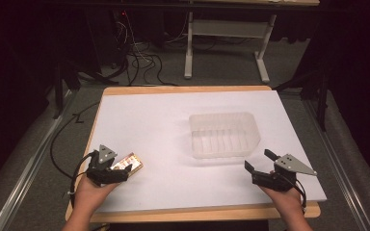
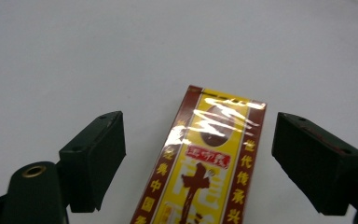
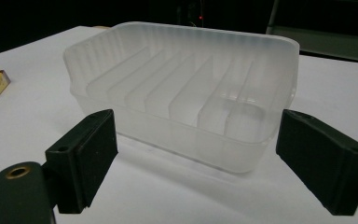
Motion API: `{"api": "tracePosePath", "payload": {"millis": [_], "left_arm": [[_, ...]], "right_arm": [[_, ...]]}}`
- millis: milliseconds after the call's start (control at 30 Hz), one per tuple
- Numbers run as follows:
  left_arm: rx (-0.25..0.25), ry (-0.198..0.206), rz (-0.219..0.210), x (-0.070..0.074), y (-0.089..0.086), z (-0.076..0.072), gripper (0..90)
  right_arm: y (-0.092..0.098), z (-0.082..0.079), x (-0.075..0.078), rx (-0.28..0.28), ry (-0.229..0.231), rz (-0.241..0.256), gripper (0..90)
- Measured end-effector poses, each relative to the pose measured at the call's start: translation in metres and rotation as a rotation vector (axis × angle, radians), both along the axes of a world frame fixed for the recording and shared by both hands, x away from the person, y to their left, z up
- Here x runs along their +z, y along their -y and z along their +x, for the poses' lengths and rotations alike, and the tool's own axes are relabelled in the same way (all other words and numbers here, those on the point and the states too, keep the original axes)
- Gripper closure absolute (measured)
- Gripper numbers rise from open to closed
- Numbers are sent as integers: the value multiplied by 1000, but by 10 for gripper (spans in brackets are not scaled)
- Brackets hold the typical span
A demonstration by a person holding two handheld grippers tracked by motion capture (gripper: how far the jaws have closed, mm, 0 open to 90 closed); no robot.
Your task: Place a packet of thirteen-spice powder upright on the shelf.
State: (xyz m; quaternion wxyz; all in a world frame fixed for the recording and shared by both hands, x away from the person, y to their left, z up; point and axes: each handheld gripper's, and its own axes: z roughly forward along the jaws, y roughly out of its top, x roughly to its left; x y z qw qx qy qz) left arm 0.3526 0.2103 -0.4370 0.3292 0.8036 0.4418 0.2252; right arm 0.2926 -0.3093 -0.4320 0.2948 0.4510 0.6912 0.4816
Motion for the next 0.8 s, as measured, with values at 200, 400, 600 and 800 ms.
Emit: {"api": "tracePosePath", "payload": {"millis": [200,400,600,800], "left_arm": [[135,1,21,-7,-26,7,743],[166,-106,109,-24,-31,18,889],[63,-143,81,-24,-18,13,900],[-5,-111,125,-16,11,0,888]], "right_arm": [[1,1,-1,3,-8,3,143],[-1,1,-1,10,-8,3,149],[0,1,-2,4,-13,3,157],[0,1,-2,3,-17,4,161]]}}
